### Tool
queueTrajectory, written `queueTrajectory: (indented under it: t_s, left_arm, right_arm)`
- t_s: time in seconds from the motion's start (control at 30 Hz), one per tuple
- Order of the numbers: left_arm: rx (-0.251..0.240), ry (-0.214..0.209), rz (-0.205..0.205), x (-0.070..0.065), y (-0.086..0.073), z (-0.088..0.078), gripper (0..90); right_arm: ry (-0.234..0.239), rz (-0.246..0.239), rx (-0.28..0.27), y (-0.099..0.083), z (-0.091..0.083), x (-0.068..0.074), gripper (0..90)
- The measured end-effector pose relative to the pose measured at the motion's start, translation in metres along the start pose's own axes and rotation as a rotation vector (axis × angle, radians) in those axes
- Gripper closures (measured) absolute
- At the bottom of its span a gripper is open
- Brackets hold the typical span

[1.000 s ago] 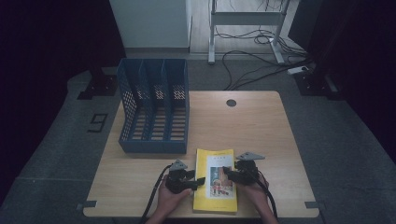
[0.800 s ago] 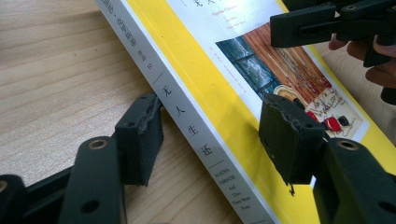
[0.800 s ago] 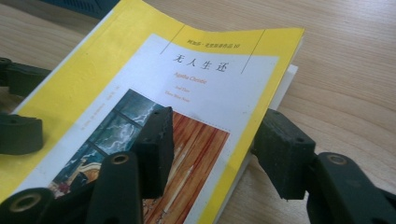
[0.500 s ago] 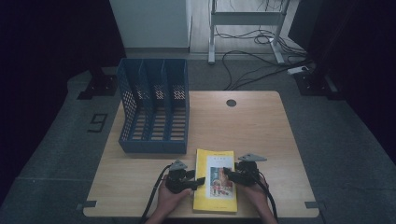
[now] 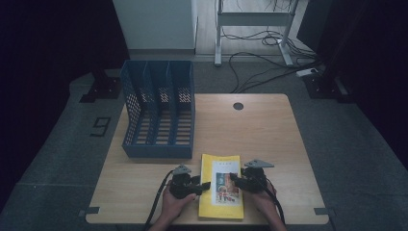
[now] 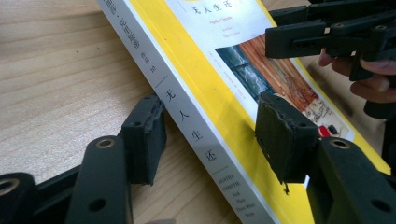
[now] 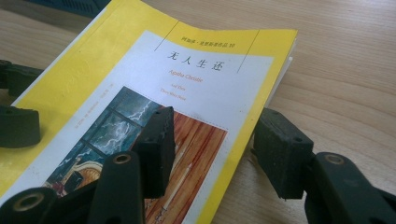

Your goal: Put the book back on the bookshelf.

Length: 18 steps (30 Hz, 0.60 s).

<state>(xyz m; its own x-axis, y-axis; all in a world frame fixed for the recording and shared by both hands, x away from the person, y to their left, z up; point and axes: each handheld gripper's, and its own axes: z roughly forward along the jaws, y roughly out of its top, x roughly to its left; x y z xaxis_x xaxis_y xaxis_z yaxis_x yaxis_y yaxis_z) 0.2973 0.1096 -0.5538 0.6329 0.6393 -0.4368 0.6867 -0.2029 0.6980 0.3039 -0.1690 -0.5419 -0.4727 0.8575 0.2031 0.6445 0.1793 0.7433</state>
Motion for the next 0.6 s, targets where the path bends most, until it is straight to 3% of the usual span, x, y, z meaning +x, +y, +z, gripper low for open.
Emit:
queueTrajectory:
  t_s: [0.17, 0.4, 0.6]
  left_arm:
    - [0.001, -0.032, -0.017, 0.0017, -0.0011, -0.0003, 44.5]
    - [0.004, -0.038, -0.020, 0.0022, -0.0014, -0.0017, 45.4]
    - [-0.020, -0.060, -0.008, 0.0021, 0.0003, -0.0091, 53.4]
  right_arm:
    - [0.017, -0.011, 0.007, 0.0000, 0.0010, 0.0035, 48.5]
    - [0.019, -0.022, 0.007, 0.0001, 0.0012, 0.0058, 48.6]
    - [0.020, -0.039, 0.006, 0.0006, 0.0003, 0.0078, 48.7]
